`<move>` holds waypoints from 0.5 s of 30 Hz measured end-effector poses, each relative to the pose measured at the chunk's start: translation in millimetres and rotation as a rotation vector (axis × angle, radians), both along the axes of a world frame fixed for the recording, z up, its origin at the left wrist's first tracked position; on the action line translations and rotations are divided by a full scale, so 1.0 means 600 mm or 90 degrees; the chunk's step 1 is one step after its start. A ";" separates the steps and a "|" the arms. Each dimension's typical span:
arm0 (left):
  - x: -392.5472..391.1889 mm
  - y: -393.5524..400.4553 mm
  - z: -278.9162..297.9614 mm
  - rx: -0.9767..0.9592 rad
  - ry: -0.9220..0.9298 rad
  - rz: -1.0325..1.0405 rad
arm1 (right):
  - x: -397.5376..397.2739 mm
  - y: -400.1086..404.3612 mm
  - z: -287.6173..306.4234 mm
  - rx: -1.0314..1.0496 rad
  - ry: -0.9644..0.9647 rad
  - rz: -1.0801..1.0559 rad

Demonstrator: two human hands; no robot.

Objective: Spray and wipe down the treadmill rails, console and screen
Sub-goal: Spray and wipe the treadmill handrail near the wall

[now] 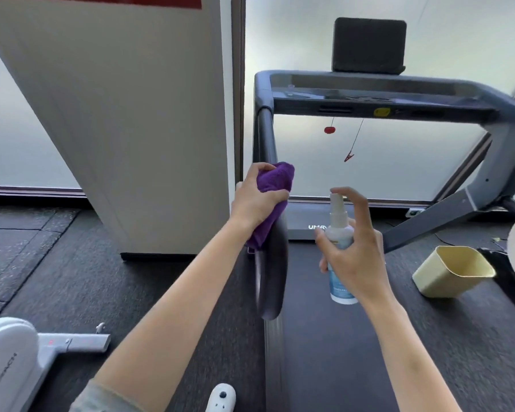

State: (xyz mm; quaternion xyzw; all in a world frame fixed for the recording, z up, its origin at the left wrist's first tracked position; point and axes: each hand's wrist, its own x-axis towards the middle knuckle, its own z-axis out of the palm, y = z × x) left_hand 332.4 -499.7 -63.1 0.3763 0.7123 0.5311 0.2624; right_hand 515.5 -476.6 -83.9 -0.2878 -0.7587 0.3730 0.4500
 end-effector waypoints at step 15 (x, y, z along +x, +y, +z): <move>0.115 -0.110 -0.069 0.112 0.231 0.110 | 0.026 -0.020 -0.073 -0.069 -0.022 -0.010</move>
